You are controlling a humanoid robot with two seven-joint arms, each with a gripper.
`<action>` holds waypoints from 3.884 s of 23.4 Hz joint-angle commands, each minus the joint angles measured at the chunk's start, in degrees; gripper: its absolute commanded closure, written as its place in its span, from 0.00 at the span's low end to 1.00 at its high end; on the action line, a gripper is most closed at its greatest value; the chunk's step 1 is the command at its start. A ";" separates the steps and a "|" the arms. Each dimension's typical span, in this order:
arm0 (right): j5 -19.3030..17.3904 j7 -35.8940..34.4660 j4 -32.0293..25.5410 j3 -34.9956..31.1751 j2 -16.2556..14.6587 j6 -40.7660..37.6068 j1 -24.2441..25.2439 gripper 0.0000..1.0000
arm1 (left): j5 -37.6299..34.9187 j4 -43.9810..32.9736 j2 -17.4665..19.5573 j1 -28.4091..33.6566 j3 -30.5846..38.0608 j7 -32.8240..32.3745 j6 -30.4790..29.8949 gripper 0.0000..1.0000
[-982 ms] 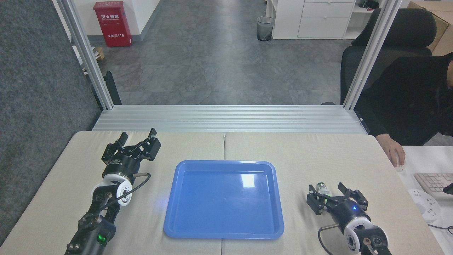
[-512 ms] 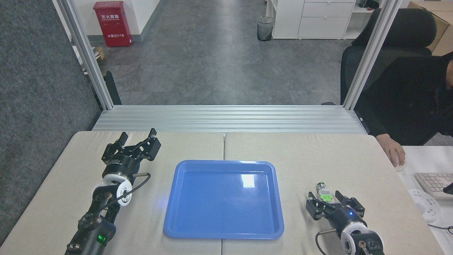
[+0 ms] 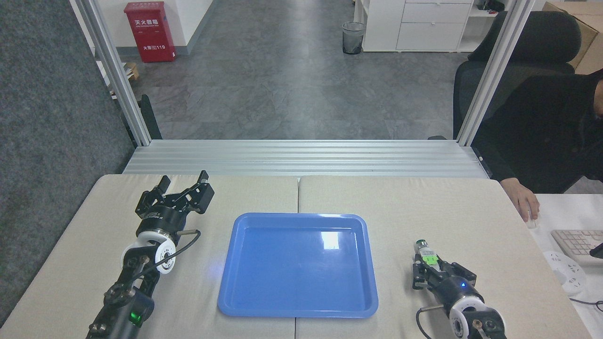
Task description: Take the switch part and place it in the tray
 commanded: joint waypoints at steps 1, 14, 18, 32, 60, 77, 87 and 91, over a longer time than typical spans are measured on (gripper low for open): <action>-0.31 -0.73 -6.96 -1.29 1.09 0.22 -2.98 1.00 | 0.00 0.00 0.00 0.00 0.00 0.03 -0.01 0.00; 6.36 1.99 -18.23 16.89 13.92 -0.13 -3.34 1.00 | 0.00 0.00 0.00 0.00 0.00 0.03 -0.01 0.00; 8.03 2.34 -15.78 23.30 13.84 -0.13 -3.43 1.00 | 0.00 0.00 0.00 0.00 0.00 0.03 -0.01 0.00; 18.58 6.03 -1.88 23.85 17.09 0.57 -2.29 0.96 | 0.00 0.00 0.00 0.00 0.00 0.03 -0.01 0.00; 2.76 -16.64 -3.73 -14.65 0.48 -7.60 -7.03 0.01 | 0.00 0.00 0.00 0.00 0.00 0.03 -0.01 0.00; 1.88 -14.79 -4.60 -16.50 -0.76 -8.04 -5.54 0.01 | 0.00 0.00 0.00 0.00 0.00 0.03 -0.01 0.00; 1.88 -14.79 -4.78 -16.50 -0.67 -8.22 -5.54 0.01 | 0.00 0.00 0.00 0.00 0.00 0.03 -0.01 0.00; 1.88 -14.79 -4.87 -16.50 -0.75 -8.30 -5.54 0.01 | 0.00 0.00 0.00 0.00 0.00 0.03 -0.01 0.00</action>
